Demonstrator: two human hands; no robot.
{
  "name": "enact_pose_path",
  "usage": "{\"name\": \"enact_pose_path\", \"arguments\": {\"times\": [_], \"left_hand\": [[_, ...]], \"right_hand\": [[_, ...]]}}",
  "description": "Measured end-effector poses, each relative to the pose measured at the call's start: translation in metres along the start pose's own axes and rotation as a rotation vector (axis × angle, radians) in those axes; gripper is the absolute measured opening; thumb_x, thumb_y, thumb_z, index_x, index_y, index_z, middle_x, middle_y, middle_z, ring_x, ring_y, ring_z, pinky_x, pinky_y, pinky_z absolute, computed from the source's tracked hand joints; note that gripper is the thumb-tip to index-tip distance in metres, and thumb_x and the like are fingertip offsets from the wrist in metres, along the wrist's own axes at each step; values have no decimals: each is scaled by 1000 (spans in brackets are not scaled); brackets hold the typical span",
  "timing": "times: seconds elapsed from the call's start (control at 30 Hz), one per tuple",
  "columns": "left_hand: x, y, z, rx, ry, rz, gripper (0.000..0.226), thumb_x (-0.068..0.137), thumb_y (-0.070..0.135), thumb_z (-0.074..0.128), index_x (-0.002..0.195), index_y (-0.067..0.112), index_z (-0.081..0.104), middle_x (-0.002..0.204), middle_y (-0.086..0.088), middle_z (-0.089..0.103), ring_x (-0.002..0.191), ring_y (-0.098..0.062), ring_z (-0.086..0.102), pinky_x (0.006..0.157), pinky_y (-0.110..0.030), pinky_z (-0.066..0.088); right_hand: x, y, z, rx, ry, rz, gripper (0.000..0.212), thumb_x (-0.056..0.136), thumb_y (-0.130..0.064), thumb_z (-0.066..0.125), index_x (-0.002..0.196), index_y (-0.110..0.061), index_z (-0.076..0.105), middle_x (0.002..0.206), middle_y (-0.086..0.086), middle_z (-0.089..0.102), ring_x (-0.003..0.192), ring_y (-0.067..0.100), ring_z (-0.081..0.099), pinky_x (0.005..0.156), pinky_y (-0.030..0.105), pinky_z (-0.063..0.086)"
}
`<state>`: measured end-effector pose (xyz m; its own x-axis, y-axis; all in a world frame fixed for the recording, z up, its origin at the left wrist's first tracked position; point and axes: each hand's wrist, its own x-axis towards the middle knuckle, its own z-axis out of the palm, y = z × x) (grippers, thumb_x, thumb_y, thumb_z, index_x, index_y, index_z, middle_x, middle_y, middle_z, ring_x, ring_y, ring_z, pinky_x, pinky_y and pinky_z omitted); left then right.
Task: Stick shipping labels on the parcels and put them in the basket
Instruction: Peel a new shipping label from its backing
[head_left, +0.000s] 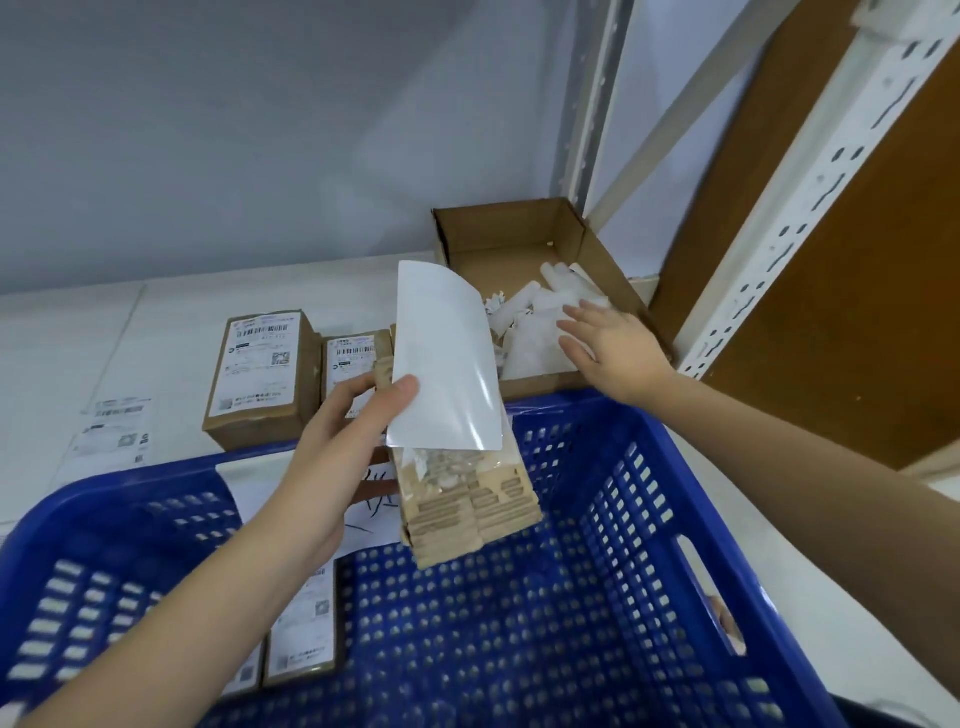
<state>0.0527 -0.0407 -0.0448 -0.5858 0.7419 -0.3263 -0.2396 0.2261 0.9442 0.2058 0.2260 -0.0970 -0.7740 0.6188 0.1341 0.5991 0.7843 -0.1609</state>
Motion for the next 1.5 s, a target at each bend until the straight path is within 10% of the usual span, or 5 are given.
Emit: {"name": "enact_pose_path", "arguments": {"times": [0.2, 0.67, 1.03, 1.3, 1.5], "left_hand": [[-12, -7, -14, 8, 23, -34, 63, 62, 53, 67, 120, 30, 59, 98, 3, 73, 92, -19, 69, 69, -31, 53], [-73, 5, -46, 22, 50, -64, 52, 69, 49, 68, 117, 30, 59, 93, 4, 75, 83, -13, 72, 70, -32, 54], [-131, 14, -72, -38, 32, -143, 38, 79, 47, 64, 111, 27, 65, 97, 7, 74, 88, -13, 71, 75, -34, 54], [-136, 7, -82, -18, 32, -159, 55, 65, 51, 66, 115, 28, 64, 101, 9, 74, 98, -14, 69, 84, -35, 53], [-124, 9, -83, -3, -27, -145, 45, 78, 45, 65, 119, 26, 63, 107, 8, 72, 105, -14, 66, 97, -39, 48]], "right_hand": [[-6, -15, 5, 2, -243, 111, 45, 105, -33, 24, 138, -15, 49, 155, 7, 30, 143, 22, 24, 115, 33, 14], [-113, -147, -77, 567, -238, 15, 43, 103, -34, 30, 143, -21, 40, 145, -9, 41, 129, -1, 34, 101, 12, 21], [-186, -214, -78, 1095, -568, 158, 83, 69, -73, 59, 140, -36, 35, 142, -16, 43, 122, 1, 50, 107, 39, 41], [-191, -223, -60, 1246, -480, 124, 64, 78, -46, 73, 133, -31, 45, 132, -15, 55, 118, -2, 53, 96, 20, 47], [-185, -220, -44, 1326, -364, 107, 73, 66, -49, 69, 133, -42, 42, 139, -16, 47, 125, 4, 50, 97, 31, 50]]}}
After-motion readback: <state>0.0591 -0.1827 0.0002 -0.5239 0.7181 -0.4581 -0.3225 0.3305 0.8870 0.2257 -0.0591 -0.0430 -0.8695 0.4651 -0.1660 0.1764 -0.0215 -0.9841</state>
